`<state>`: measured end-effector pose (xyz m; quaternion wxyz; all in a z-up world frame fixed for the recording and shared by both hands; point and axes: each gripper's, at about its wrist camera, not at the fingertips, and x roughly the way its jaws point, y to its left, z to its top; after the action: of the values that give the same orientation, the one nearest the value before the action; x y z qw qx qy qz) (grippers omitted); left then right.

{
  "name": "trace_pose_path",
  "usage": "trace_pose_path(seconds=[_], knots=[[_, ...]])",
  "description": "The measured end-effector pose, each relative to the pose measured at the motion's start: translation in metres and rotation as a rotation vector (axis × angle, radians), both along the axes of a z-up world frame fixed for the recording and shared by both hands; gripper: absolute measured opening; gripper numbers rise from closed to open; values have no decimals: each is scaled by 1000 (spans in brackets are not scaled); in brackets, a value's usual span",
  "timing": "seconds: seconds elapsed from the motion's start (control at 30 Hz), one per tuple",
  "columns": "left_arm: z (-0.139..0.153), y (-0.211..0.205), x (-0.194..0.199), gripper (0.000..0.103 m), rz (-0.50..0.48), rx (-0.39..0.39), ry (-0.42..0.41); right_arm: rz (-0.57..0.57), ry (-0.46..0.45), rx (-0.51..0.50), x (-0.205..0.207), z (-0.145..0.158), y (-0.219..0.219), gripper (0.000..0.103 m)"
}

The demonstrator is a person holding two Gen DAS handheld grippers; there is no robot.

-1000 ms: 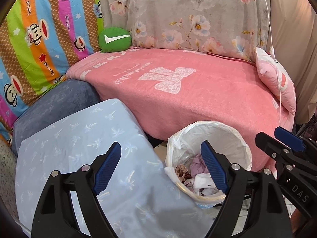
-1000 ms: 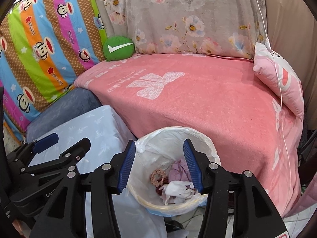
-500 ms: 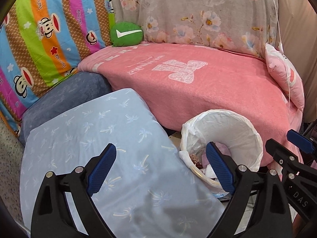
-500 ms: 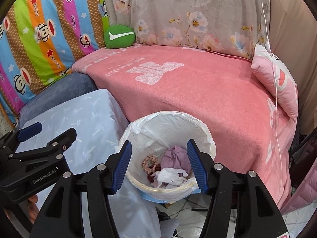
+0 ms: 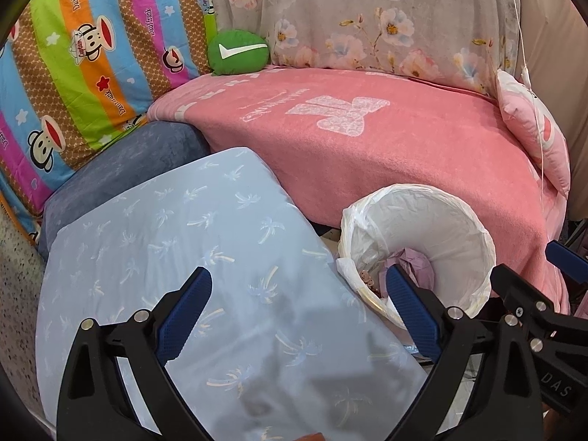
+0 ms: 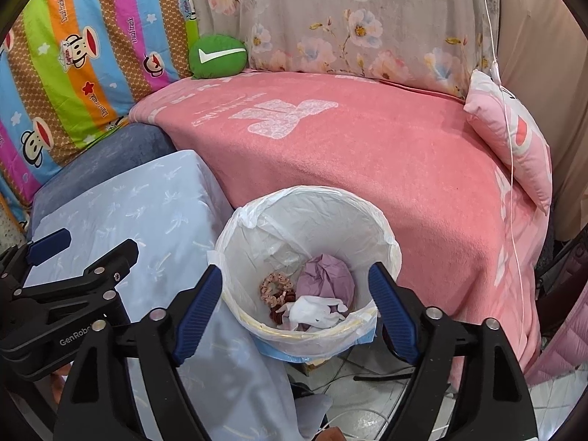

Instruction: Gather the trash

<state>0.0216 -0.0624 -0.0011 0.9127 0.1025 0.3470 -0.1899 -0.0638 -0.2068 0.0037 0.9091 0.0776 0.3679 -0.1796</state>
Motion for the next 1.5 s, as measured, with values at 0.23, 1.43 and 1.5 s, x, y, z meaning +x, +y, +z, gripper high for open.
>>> trace_pose_path(seconds=[0.23, 1.43, 1.5], knots=[[-6, -1, -1, 95, 3, 10, 5, -18, 27, 3, -2, -11, -2, 85], [-31, -16, -8, 96, -1, 62, 55, -42, 83, -35, -16, -32, -7, 98], [-32, -17, -8, 96, -1, 66, 59, -43, 86, -34, -16, -33, -7, 98]])
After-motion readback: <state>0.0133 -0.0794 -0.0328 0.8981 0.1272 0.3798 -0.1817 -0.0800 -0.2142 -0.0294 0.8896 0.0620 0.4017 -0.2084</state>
